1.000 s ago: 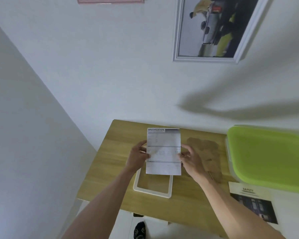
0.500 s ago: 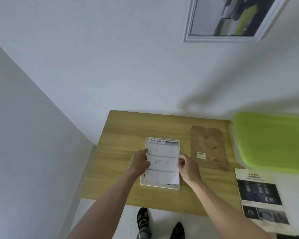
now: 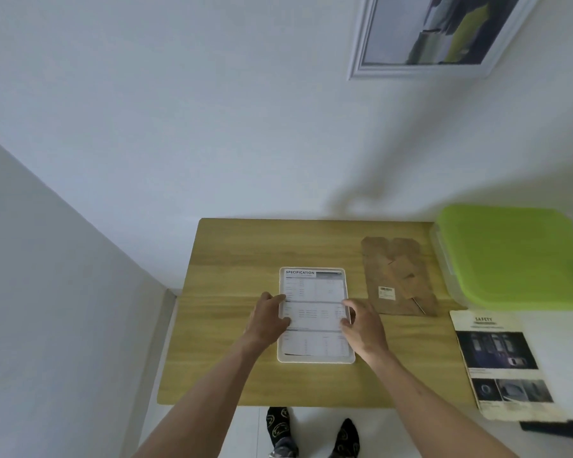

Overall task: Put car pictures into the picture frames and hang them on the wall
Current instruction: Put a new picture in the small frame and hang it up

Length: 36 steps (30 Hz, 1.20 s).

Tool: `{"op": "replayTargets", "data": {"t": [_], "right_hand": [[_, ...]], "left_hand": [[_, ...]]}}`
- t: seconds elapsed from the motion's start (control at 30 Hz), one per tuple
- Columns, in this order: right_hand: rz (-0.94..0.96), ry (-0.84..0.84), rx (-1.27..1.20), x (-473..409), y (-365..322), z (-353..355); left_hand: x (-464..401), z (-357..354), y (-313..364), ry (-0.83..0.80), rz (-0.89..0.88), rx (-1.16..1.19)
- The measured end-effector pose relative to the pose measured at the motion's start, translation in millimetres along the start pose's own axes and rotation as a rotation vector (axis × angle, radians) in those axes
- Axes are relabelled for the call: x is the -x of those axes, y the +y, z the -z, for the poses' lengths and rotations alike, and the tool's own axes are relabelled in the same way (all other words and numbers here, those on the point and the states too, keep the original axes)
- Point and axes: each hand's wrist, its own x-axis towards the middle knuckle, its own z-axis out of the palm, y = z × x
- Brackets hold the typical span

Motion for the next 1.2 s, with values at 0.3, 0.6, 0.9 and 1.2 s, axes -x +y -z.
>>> {"op": "replayTargets", "data": {"t": [0.3, 0.6, 0.9, 1.2], "right_hand": [[-0.022, 0.041, 0.012, 0.3, -0.5, -6.6], [-0.047, 0.099, -0.089, 0.7, 12.3, 2.5], [-0.167, 0.231, -0.085, -28.1, 54.9, 77.8], [-0.276, 0.017, 0.065, -61.8, 102.8, 126.0]], "left_hand": [[-3.4, -0.1, -7.9, -0.03, -0.033, 0.045], [3.7, 4.2, 5.5, 0.073, -0.015, -0.086], [-12.7, -24.7, 100.9, 0.21, -0.146, -0.067], [-48.3, -115.4, 201.1, -0.026, 0.164, 0.095]]}}
